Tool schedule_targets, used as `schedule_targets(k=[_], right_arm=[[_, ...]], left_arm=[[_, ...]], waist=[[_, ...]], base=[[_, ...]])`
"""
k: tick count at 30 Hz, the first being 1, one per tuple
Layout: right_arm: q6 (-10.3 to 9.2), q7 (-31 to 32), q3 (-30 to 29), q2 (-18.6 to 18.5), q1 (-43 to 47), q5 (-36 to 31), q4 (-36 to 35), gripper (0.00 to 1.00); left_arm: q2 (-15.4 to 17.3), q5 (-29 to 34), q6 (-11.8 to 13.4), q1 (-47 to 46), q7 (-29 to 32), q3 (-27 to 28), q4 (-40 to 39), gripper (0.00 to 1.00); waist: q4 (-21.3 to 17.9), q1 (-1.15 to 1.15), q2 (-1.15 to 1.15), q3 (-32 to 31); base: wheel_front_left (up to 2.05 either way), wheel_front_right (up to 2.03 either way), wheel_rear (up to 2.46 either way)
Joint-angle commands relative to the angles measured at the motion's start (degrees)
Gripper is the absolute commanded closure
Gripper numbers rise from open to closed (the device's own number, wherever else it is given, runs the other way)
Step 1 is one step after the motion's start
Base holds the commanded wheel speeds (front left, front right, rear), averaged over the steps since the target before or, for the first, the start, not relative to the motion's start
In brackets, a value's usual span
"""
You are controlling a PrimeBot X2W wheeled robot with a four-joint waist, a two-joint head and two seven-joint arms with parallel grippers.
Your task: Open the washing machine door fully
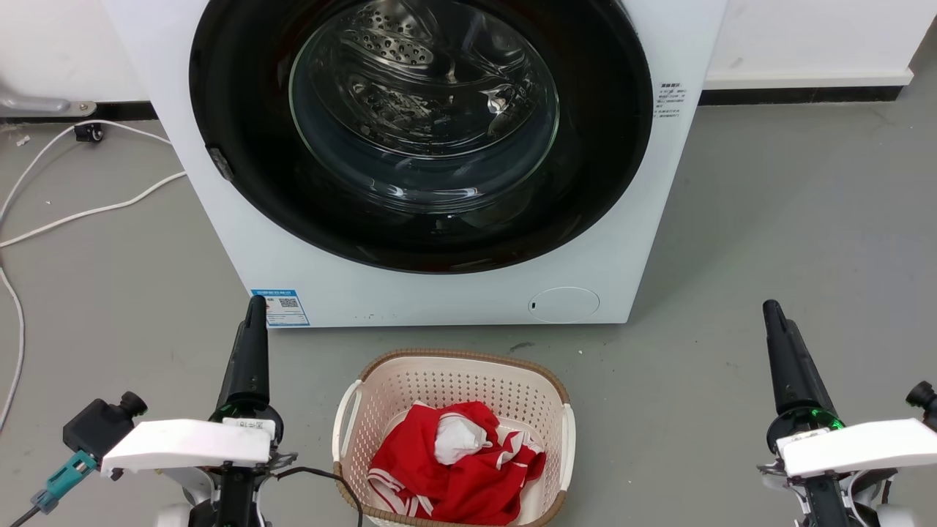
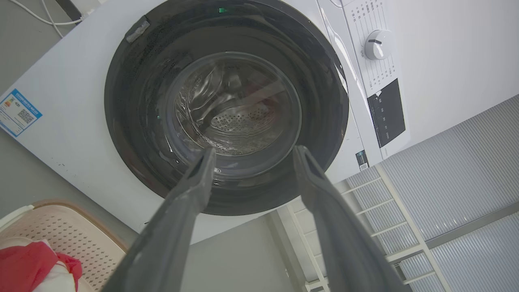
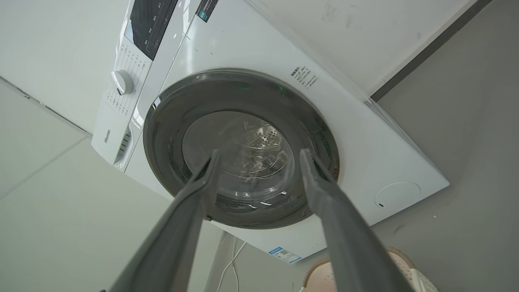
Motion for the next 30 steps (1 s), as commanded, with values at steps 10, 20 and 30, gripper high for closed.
schedule_targets(k=[10,20,30], right_arm=[[0.00,-2.3,1.3,0.1,1.2,-15.9,-3.0,0.00],[0.00,-3.7,1.3,0.2,2.2,-26.5,-4.0,0.00],[0.00,-3.1,0.8,0.3,3.0,-34.7,-5.1,0.00]], left_arm=[[0.1,15.5,-0.1,0.2,-2.3,-0.9,-2.2,0.00],[0.1,27.8,-0.1,1.3,-4.1,-1.2,-2.4,0.00],[0.5,37.3,0.1,2.0,-5.6,-2.5,-3.3,0.00]], waist=[[-0.2,0.00,0.00,0.0],[-0.2,0.00,0.00,-0.1],[-0.2,0.00,0.00,-0.1]], base=[[0.00,0.00,0.00],[0.00,0.00,0.00],[0.00,0.00,0.00]])
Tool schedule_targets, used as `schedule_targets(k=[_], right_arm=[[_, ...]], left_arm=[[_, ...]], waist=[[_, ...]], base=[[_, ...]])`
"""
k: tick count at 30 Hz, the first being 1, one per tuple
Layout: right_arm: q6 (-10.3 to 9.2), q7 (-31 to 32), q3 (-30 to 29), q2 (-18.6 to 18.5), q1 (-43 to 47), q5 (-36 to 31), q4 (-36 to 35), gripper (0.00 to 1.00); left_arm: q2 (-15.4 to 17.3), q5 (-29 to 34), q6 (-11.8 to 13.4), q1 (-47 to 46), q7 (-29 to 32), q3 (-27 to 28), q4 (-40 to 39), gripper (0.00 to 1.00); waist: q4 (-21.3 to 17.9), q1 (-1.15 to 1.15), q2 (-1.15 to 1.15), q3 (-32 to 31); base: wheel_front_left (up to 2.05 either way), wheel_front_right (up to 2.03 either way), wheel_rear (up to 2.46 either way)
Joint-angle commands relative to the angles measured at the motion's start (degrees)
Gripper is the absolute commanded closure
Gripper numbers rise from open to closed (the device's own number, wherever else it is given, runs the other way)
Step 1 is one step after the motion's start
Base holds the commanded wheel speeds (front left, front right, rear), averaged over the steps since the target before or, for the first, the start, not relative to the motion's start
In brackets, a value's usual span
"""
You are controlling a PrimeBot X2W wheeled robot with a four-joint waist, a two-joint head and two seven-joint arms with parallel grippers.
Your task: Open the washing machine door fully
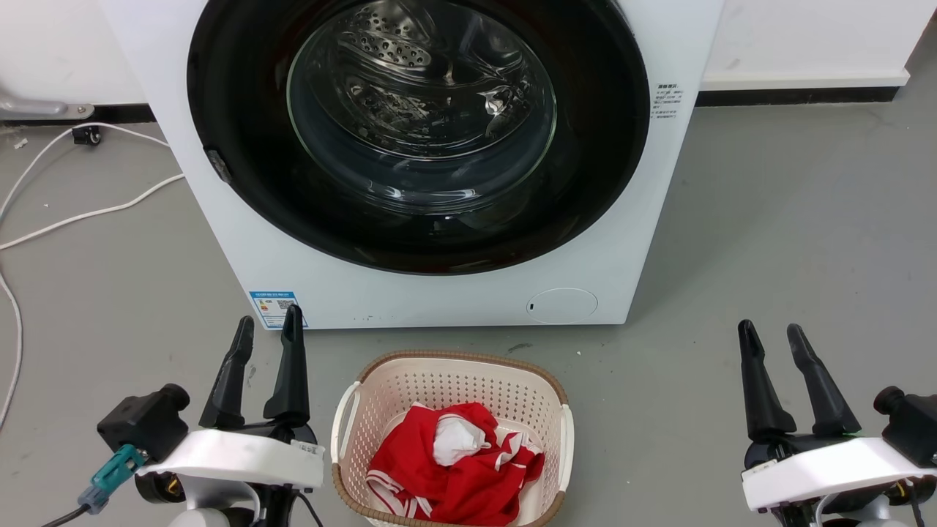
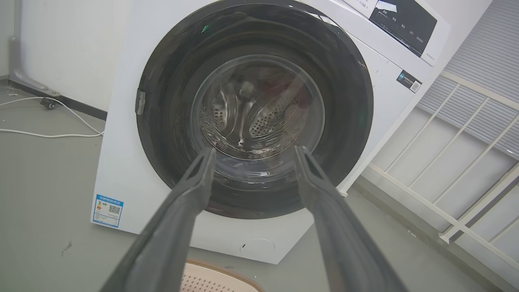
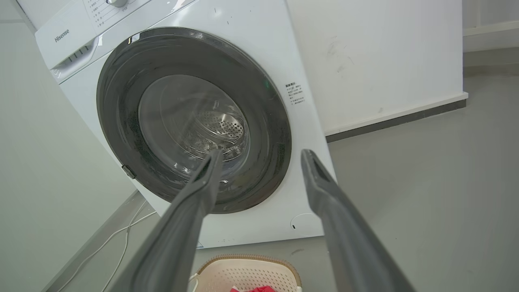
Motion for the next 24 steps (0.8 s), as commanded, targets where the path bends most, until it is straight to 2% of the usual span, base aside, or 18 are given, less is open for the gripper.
schedule_targets(k=[1,24], right_arm=[[0.00,0.0,0.0,0.1,-0.2,-2.4,-1.2,0.00],[0.00,0.3,-0.2,0.3,1.7,-15.4,-2.4,0.00]], left_arm=[[0.5,2.5,0.3,0.1,-0.7,-0.4,-1.0,0.00],[2.4,16.0,2.8,1.4,-3.7,-2.3,-1.9,0.00]], waist=[[0.0,0.00,0.00,0.0],[-0.2,0.00,0.00,-0.1]], base=[[0.00,0.00,0.00],[0.00,0.00,0.00]])
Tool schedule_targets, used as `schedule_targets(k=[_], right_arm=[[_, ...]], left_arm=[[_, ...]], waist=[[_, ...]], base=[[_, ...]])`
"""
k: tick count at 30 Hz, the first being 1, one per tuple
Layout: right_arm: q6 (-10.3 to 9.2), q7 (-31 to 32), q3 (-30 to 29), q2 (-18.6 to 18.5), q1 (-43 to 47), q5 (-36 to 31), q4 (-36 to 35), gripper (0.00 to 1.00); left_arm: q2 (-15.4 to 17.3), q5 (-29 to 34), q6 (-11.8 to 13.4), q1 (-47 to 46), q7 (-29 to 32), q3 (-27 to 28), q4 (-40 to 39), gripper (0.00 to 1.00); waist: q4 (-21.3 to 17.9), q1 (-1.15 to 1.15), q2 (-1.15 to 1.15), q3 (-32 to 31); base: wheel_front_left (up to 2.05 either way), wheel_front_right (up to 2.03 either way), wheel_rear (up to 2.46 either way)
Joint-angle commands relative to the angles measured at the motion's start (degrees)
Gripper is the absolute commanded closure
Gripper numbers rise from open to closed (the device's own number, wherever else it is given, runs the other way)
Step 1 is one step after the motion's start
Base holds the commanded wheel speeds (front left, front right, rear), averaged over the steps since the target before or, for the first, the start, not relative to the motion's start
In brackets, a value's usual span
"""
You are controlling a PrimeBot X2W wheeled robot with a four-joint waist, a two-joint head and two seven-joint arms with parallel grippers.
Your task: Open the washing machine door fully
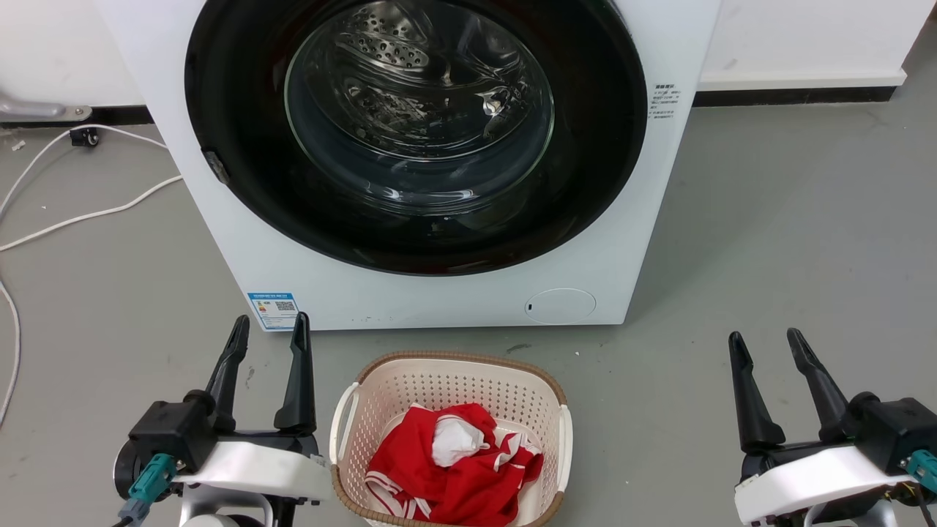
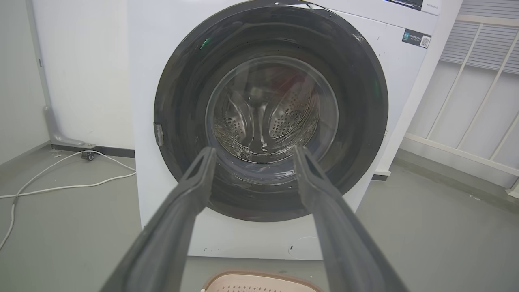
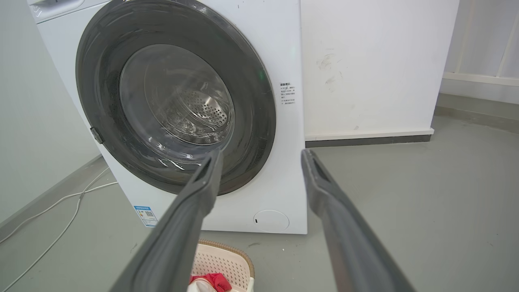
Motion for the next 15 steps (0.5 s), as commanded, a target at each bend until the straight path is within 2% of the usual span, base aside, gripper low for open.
schedule_targets(k=[1,15], right_arm=[[-0.02,-0.1,0.1,0.2,0.3,-1.3,-0.7,0.00],[-0.02,-0.3,0.5,0.3,1.0,-7.0,-1.6,0.00]], left_arm=[[0.4,1.4,0.3,0.3,-0.4,-0.3,-0.7,0.00],[0.2,7.7,1.8,1.4,-2.0,-1.4,-1.7,0.00]], waist=[[0.0,0.00,0.00,0.0],[-0.2,0.00,0.00,0.0]], base=[[0.00,0.00,0.00],[0.00,0.00,0.00]])
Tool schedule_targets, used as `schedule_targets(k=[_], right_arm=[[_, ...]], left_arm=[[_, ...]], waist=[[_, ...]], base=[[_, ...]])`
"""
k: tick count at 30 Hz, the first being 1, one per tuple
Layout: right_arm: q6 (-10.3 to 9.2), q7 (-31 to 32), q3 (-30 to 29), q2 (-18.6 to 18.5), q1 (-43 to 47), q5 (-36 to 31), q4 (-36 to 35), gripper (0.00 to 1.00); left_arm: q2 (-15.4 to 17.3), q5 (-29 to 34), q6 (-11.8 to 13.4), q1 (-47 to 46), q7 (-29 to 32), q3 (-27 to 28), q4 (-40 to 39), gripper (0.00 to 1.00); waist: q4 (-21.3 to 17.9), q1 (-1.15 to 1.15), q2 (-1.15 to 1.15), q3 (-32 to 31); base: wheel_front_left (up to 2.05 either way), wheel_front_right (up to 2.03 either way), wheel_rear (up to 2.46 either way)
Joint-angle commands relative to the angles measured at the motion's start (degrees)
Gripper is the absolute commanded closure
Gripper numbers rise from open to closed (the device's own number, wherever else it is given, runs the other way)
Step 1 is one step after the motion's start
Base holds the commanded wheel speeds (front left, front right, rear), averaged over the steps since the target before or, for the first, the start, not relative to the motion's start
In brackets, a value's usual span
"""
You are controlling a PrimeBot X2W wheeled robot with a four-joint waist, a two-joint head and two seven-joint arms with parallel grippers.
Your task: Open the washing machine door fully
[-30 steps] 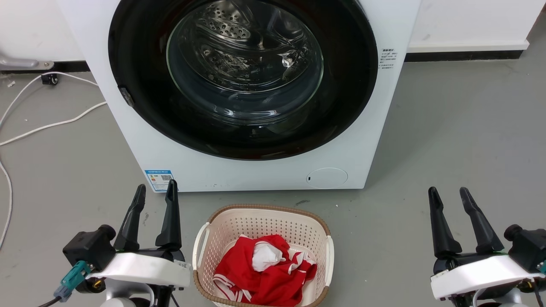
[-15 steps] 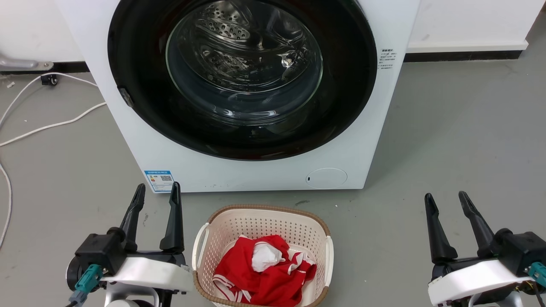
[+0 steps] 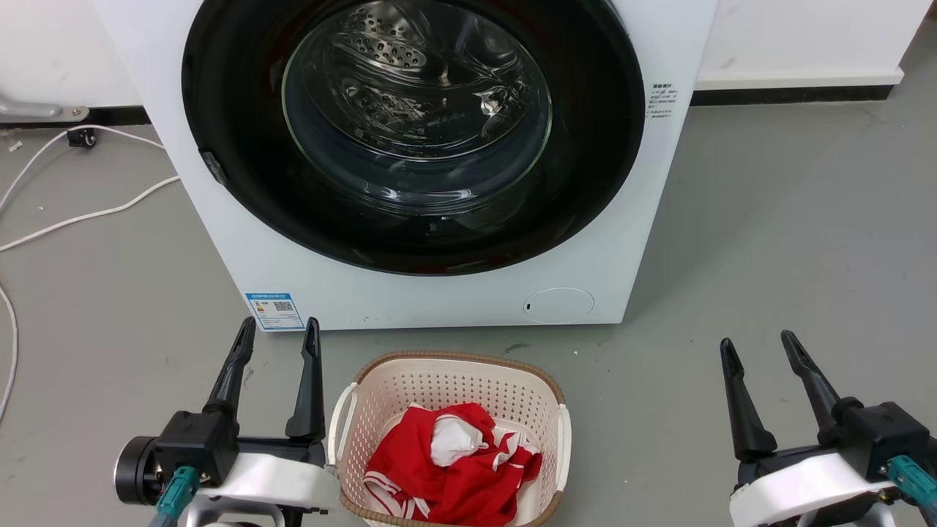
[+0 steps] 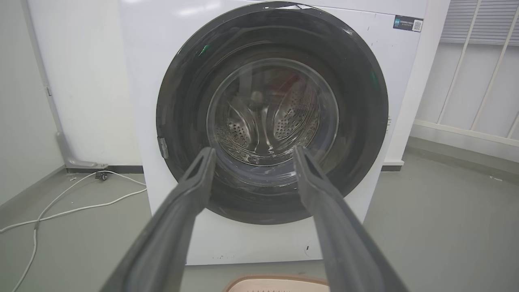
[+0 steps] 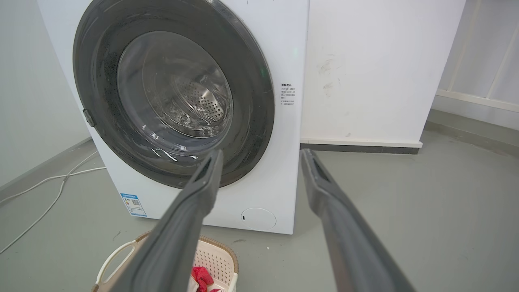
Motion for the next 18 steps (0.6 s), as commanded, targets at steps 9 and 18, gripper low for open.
schedule_targets(k=[9,18], right_arm=[[-0.02,-0.8,-0.2,0.3,1.1,-3.6,-1.1,0.00],[-0.02,-1.6,-0.3,0.4,1.5,-6.3,-1.3,0.00]], left_arm=[[0.1,4.6,0.6,1.1,-1.3,-0.6,-0.9,0.00],[-0.1,7.8,0.3,1.4,-2.1,-0.7,-1.3,0.00]], waist=[[0.0,0.00,0.00,0.1],[0.0,0.00,0.00,0.0]], base=[[0.00,0.00,0.00],[0.00,0.00,0.00]])
